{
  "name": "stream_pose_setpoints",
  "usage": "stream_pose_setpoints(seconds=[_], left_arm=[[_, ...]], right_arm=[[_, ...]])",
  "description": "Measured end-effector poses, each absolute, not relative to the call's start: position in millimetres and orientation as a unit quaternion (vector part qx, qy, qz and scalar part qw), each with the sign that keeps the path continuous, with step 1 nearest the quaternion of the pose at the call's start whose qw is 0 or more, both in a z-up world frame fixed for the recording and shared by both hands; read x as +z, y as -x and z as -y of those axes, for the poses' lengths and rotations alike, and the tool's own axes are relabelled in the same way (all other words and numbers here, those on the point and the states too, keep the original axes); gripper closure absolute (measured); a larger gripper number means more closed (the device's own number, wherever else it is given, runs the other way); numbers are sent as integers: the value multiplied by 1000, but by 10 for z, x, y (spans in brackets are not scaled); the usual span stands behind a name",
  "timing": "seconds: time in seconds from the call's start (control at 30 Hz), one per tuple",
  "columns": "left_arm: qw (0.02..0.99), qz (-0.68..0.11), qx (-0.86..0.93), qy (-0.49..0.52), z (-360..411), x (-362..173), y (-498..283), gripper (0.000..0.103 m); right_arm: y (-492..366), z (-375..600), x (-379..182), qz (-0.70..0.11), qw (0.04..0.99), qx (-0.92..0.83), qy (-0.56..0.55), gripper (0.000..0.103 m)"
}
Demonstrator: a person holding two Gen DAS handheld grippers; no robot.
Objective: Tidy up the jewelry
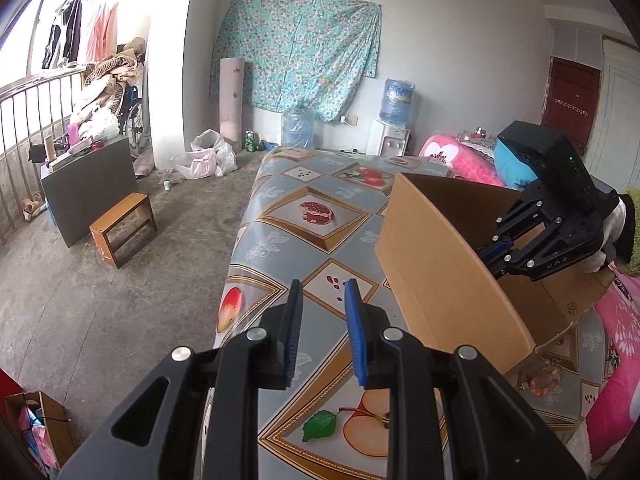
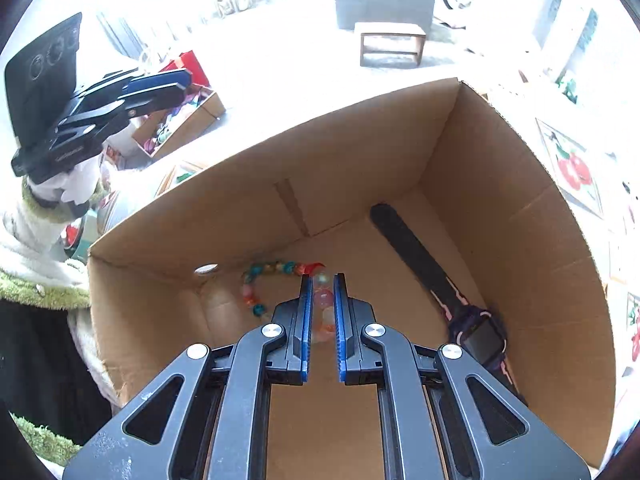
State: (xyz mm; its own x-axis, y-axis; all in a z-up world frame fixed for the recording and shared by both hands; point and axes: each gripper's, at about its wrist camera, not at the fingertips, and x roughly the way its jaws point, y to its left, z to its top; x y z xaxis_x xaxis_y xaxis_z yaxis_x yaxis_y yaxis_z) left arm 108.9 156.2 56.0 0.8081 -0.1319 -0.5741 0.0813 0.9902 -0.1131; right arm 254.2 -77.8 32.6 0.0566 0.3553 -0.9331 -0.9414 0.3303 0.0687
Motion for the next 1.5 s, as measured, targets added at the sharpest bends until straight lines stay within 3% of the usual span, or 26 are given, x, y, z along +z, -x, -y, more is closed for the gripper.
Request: stream_pose_setpoints(seconds=[0.23,0.33,0.57,0.73,0.9,1.03,1.27,1.5], left_arm=[[950,-304,-60,44,-1547,568,-1006,81],[950,-303,-63,46,-1528,587,-949,73],[951,-294,-90,45,-1364,642,-675,65],[945,-289,-144,43,-1086,613,-389,59],[927,-313,-202,33,-705,470,-199,55],[916,-331,-226,2,-357,315,-116,54],[895,-358,-266,-21,123,99,-166,54],[875,-355,-317,-90,609,18,-247,54]], right_arm=[[-2585,546,179,-477,680,459,315,94],[-2534,619,152,-471,700,438,309,93],[-2464,1090,808,-420,769,410,253,91],[-2014,1615,1443,-367,833,383,159,74],[-1403,2137,1592,-323,878,343,75,70],[-887,2498,1359,-312,893,323,-7,64],[-611,2593,375,-390,877,260,-110,64],[-631,2712,-72,-437,862,209,-147,68]])
